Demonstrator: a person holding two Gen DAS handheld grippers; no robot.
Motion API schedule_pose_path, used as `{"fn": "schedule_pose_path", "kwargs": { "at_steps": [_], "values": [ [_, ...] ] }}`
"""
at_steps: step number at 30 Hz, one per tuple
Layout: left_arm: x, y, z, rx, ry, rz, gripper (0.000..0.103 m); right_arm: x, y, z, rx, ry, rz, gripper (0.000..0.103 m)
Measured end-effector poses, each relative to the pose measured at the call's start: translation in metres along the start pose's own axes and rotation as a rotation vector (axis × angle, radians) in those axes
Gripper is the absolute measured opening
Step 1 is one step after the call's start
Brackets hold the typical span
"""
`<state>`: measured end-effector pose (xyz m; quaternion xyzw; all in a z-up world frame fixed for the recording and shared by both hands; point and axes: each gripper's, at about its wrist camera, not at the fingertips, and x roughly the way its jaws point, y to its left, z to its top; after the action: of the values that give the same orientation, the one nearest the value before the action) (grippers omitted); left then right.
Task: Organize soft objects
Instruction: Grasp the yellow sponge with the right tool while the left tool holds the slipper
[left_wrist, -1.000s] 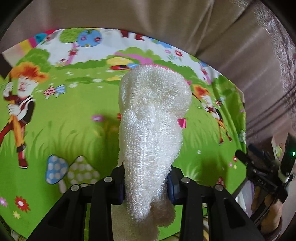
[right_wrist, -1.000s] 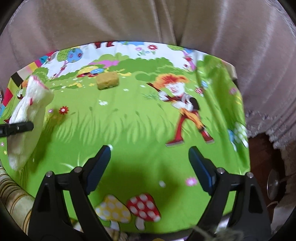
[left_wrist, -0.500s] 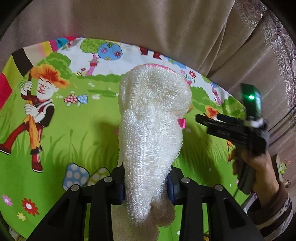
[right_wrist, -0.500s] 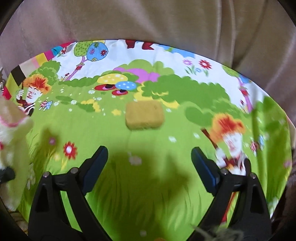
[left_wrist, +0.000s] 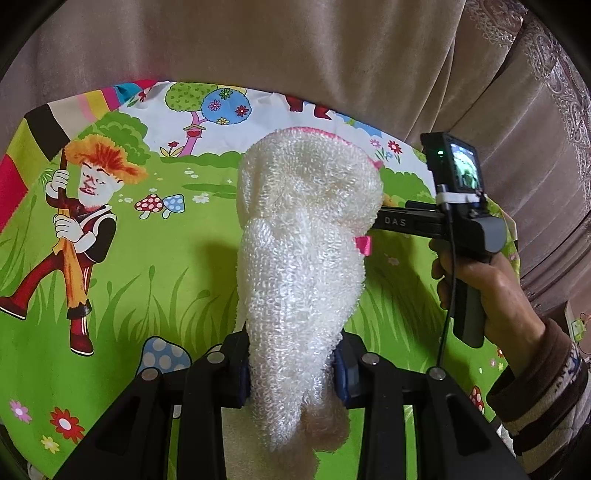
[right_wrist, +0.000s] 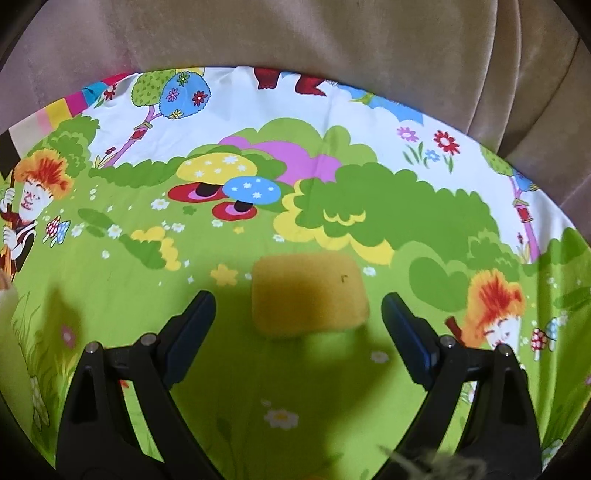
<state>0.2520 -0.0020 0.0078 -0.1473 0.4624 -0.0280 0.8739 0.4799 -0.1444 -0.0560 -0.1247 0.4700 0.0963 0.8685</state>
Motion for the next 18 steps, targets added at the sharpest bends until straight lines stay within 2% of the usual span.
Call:
{"fn": "schedule_pose_path", "kwargs": {
  "at_steps": [5, 7, 9, 13, 18],
  "values": [
    [0.003, -0.001, -0.001, -0.001, 0.009, 0.008, 0.035, 0.019, -0.006, 0.001, 0.026, 0.019, -0.005, 0.089],
    [0.005, -0.001, -0.002, -0.001, 0.013, 0.012, 0.035, 0.026, -0.008, -0.001, 0.030, 0.041, -0.004, 0.077],
    [0.006, -0.002, -0.002, -0.003, 0.019, 0.011, 0.035, 0.028, -0.013, -0.002, 0.056, 0.037, 0.025, 0.069],
    [0.006, -0.002, -0.002, -0.004, 0.019, 0.010, 0.035, 0.019, -0.008, -0.006, 0.040, 0.022, -0.010, 0.067],
    [0.003, 0.001, 0.000, -0.019, 0.021, 0.002, 0.035, -0.023, 0.003, -0.018, 0.047, -0.032, -0.057, 0.067]
  ]
}}
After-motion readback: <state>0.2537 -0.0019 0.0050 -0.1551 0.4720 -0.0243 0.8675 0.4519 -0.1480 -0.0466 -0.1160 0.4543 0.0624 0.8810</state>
